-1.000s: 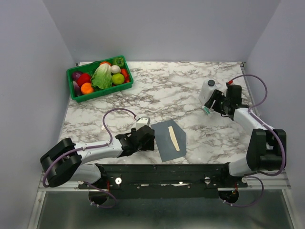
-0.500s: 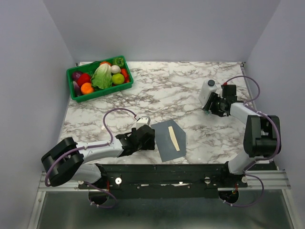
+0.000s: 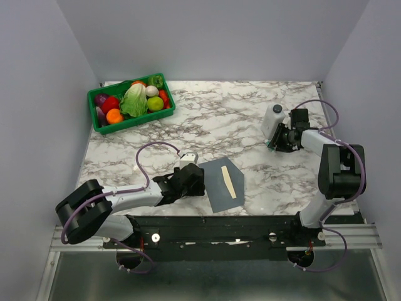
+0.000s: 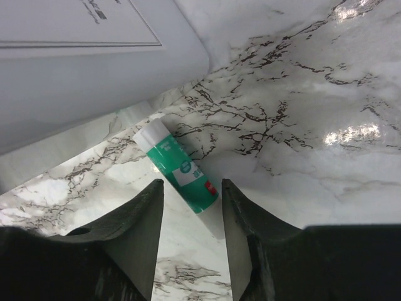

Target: Place the letter into the envelope and seal it

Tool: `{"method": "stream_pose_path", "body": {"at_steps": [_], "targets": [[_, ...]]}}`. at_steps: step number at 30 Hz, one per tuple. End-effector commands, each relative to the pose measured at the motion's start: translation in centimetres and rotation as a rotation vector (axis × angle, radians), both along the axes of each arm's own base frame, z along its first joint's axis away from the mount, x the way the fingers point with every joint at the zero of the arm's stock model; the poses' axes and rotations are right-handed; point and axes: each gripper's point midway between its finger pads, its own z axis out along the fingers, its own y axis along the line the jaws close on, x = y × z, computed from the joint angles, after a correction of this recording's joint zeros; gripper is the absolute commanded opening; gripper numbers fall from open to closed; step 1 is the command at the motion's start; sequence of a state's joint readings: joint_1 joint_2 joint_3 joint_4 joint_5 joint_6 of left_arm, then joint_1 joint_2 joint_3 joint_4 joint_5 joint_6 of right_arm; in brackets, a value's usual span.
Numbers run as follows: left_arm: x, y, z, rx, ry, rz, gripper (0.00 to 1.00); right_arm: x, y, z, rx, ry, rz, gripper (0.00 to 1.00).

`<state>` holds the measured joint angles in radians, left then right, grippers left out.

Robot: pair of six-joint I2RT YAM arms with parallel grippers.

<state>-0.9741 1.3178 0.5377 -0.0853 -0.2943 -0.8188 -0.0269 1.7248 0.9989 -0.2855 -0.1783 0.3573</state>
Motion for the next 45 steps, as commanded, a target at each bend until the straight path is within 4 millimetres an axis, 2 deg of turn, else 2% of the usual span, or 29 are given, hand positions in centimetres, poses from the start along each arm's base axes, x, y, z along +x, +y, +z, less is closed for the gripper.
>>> {"method": "stream_pose_path", "body": {"at_steps": [1,16,22,26,27,30,33,35,36,39,40,41,45], "targets": [[-0.8,0.6,-1.5,0.031,0.044,-0.016,0.77,-0.5,0.3,-0.4,0.019,0.041,0.014,0.48],[-0.9,0.4,-1.8,0.023,0.055,-0.023,0.77,-3.0,1.0,-1.3,0.008,0.100,0.020,0.43],[-1.0,0.5,-1.9,0.017,0.055,-0.019,0.77,-4.3,1.0,-1.3,0.011,0.116,0.012,0.32],[-1.1,0.5,-1.9,0.012,0.056,-0.019,0.77,-5.4,1.1,-1.1,0.020,0.109,0.006,0.21],[-1.2,0.6,-2.0,0.013,0.058,-0.017,0.77,-6.2,1.3,-1.4,0.030,0.116,0.007,0.19],[-1.2,0.4,-2.0,0.003,0.059,-0.019,0.77,-7.2,1.8,-0.6,0.061,0.090,0.006,0.16],[-1.2,0.3,-2.0,-0.002,0.061,-0.019,0.77,-8.1,3.1,0.3,0.091,0.060,0.030,0.11],[-1.2,0.3,-2.0,-0.002,0.063,-0.016,0.77,-9.5,3.7,0.2,0.113,0.068,0.037,0.10],[-1.2,0.3,-2.0,-0.003,0.061,-0.016,0.77,-10.0,4.1,0.7,0.127,0.052,0.045,0.11],[-1.2,0.4,-1.8,-0.009,0.058,-0.010,0.77,-12.1,5.1,0.4,0.143,0.072,0.062,0.13],[-1.1,0.4,-1.6,-0.014,0.052,-0.005,0.77,-12.5,5.7,0.9,0.149,0.053,0.066,0.14],[-1.1,0.5,-1.6,-0.010,0.053,-0.002,0.77,-13.5,5.9,0.4,0.147,0.067,0.065,0.15],[-1.0,0.8,-1.3,-0.005,0.045,0.009,0.77,-15.4,6.2,0.8,0.135,0.032,0.046,0.15]]}}
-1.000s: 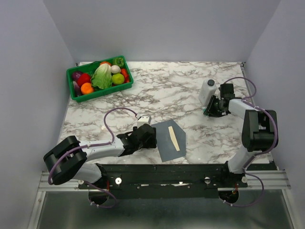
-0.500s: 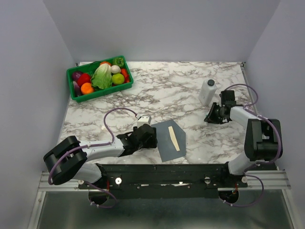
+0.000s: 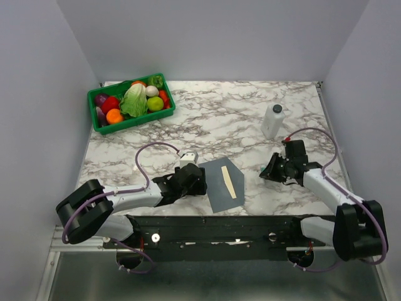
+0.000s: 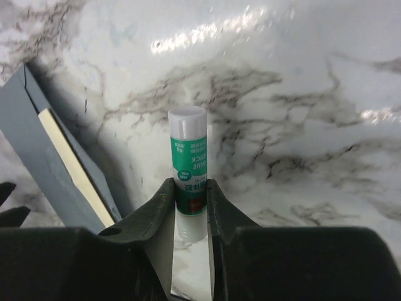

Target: Place the letter into the envelope and seal it

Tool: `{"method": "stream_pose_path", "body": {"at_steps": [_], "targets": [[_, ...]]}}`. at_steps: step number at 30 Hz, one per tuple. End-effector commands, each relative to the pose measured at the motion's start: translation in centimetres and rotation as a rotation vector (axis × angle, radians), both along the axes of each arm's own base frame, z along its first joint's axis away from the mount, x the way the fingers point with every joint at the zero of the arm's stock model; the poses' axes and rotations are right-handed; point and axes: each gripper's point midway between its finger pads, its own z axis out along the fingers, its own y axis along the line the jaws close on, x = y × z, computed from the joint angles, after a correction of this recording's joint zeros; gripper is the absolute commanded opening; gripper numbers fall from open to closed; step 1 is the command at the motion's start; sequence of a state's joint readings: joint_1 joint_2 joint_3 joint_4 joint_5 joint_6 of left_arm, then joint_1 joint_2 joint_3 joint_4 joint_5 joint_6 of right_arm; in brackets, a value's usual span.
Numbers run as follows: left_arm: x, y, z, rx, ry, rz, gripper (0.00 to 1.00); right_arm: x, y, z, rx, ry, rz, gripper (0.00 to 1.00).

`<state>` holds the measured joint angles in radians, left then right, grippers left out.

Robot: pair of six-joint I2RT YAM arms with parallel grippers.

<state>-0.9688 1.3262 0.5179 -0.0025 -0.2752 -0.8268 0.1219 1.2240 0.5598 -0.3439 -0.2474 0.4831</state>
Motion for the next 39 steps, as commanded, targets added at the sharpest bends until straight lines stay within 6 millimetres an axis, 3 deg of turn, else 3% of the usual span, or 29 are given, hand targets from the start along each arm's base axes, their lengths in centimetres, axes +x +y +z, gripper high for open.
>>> {"method": "stream_pose_path", "body": {"at_steps": [1,10,14,24,35,39], "targets": [[-1.5,1.8,-1.5,0.051,0.063,0.009,0.77,-2.3,0.5,0.2,-0.007,-0.006,-0.038,0.15],[-1.5,1.9,-1.6,0.057,0.065,0.011,0.77,-1.9,1.5,3.3,-0.075,-0.205,0.050,0.16],[-1.4,2.0,-1.2,0.060,0.062,0.019,0.77,-1.3,2.3,3.6,-0.104,-0.200,0.121,0.17],[-1.2,2.5,-0.4,0.066,0.053,0.055,0.77,1.2,3.7,2.7,-0.194,-0.109,0.261,0.24],[-1.1,2.7,-0.3,0.064,0.057,0.073,0.77,0.8,3.8,-0.7,-0.360,0.091,0.339,0.30],[-1.2,2.9,-0.3,0.068,0.057,0.075,0.77,0.4,3.5,-1.7,-0.392,0.136,0.348,0.43]]}}
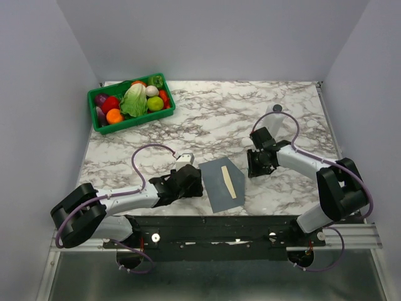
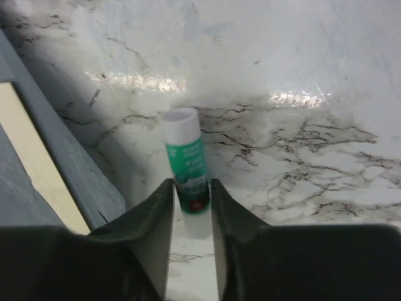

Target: Place the letter into the envelope and seal it

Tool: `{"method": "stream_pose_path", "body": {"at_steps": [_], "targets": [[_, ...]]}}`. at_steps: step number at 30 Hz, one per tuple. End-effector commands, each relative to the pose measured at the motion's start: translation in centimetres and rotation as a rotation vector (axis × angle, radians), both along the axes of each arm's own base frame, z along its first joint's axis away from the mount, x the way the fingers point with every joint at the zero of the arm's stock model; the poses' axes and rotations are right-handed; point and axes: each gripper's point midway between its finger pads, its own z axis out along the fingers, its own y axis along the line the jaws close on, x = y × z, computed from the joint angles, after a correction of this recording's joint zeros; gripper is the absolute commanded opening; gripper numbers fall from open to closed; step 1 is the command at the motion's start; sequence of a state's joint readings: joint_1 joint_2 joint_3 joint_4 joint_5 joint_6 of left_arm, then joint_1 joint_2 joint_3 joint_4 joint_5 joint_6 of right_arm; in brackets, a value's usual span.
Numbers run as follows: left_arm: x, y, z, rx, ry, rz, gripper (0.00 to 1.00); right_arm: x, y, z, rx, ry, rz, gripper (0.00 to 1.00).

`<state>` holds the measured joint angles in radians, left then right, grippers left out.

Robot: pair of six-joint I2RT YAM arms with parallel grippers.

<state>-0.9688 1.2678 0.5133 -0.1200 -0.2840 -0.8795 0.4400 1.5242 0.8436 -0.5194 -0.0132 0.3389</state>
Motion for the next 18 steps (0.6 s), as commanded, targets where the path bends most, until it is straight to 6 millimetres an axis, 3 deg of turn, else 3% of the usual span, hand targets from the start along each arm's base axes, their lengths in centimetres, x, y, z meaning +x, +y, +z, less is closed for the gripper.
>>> {"method": "stream_pose_path", "body": {"at_steps": [1,11,18], "targets": [[-0.1,1.3,-0.2,0.045,0.005,0.032,0.77,-0.4,-1.0,-0.5,-0.089,0.037,0.009,0.45],[0.0,1.1,-0.3,0.048,0.008,0.028,0.77,0.6,-0.5,0.0,-0.091,0.018,0.049,0.50],[0.0,1.1,-0.3,0.048,0.009,0.031,0.77,0.7,-0.1,-0.8,-0.106,0.036,0.073,0.44]]}}
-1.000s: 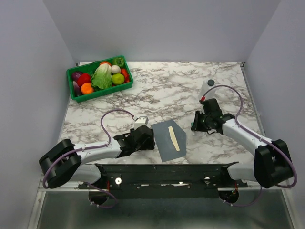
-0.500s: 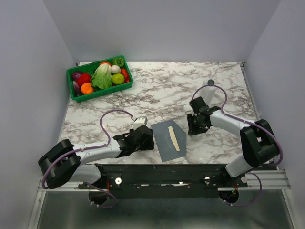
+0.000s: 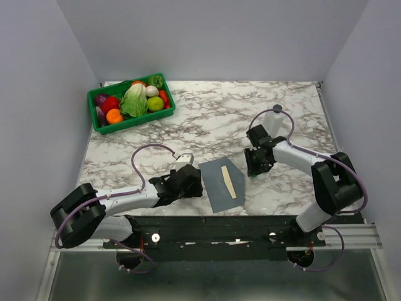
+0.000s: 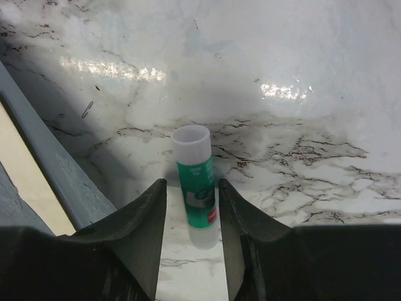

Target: Place the letter into the envelope and seal it

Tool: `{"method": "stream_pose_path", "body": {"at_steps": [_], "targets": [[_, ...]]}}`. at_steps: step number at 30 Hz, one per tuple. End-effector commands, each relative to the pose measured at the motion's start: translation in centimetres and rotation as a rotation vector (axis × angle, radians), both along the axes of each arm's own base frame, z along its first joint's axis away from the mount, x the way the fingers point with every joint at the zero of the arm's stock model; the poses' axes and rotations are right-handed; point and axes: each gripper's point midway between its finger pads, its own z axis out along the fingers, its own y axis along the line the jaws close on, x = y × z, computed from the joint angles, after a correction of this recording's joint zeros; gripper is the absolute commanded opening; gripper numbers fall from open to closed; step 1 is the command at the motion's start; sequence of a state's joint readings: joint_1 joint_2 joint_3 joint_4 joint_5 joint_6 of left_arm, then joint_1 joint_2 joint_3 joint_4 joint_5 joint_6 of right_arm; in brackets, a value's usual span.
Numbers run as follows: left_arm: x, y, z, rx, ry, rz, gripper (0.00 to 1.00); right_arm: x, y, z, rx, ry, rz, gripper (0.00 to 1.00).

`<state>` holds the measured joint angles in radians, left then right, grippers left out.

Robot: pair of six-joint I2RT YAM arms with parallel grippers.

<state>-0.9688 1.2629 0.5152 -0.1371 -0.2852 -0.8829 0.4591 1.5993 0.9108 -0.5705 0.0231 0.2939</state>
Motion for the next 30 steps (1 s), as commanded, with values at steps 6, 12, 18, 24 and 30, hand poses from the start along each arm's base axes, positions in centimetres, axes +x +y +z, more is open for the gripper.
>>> {"method": "stream_pose_path", "body": {"at_steps": [6,12,18,24,30], "targets": [[0.1,1.1,-0.4,0.044,0.005,0.031,0.77,0.2,0.0,-1.0,-0.050,0.022,0.031,0.39],[0.1,1.0,-0.4,0.041,0.003,0.033,0.77,0.1,0.0,-1.5,-0.056,0.038,0.033,0.23],[0.4,1.3,0.5,0.049,-0.013,0.043,0.77,0.6,0.2,-0.3,-0.032,-0.014,0.008,0.01],[1.6,0.8,5.8,0.008,-0.128,0.012,0.80,2.7,2.1,8.1,0.166,-0.311,-0.001,0.01],[1.5,-3.4,15.9,-0.271,-0.378,-0.207,0.91,2.1,5.8,16.8,0.508,-0.556,0.081,0.01]]}}
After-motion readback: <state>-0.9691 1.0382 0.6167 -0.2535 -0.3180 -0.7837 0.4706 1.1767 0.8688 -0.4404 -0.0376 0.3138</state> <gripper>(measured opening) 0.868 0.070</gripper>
